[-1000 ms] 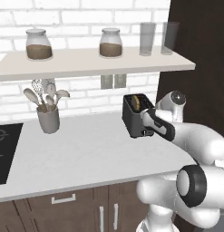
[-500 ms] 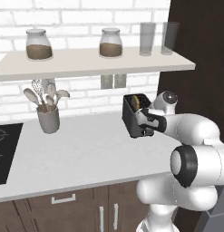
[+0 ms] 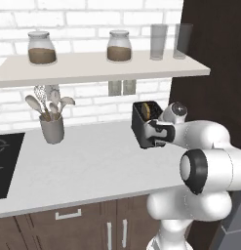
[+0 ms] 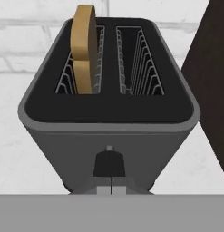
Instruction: Start the toaster. Once the lever pops up, take the bread to the plate on the dining counter.
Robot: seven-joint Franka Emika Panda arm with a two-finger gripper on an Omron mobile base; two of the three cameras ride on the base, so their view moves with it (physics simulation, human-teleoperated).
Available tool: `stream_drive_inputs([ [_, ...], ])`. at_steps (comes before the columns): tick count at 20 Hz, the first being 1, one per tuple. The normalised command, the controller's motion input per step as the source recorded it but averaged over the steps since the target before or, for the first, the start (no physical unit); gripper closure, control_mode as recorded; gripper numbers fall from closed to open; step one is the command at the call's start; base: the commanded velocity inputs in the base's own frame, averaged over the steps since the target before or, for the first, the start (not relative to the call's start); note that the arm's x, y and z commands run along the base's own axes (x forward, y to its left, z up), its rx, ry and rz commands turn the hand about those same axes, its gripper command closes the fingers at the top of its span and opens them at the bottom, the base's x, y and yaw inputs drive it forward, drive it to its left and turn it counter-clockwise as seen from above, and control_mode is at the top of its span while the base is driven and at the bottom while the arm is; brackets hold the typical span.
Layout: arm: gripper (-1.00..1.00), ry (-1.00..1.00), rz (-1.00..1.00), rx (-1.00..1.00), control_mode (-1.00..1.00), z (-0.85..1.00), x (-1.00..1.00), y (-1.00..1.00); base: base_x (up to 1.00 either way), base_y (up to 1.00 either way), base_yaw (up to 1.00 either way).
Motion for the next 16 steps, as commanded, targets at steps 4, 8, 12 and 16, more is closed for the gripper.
stream_drive_inputs([
  [4,1.00,0.00,-0.01,0.00,-1.00,-0.19,0.03,0.00,0.00,0.00,0.00],
  [8,1.00,0.00,0.00,0.00,-1.00,-0.23,0.01,0.00,0.00,0.00,0.00],
  [12,1.00,0.00,0.00,0.00,-1.00,-0.26,0.00,0.00,0.00,0.00,0.00],
  [16,1.00,0.00,-0.01,0.00,-1.00,-0.31,0.02,0.00,0.00,0.00,0.00],
])
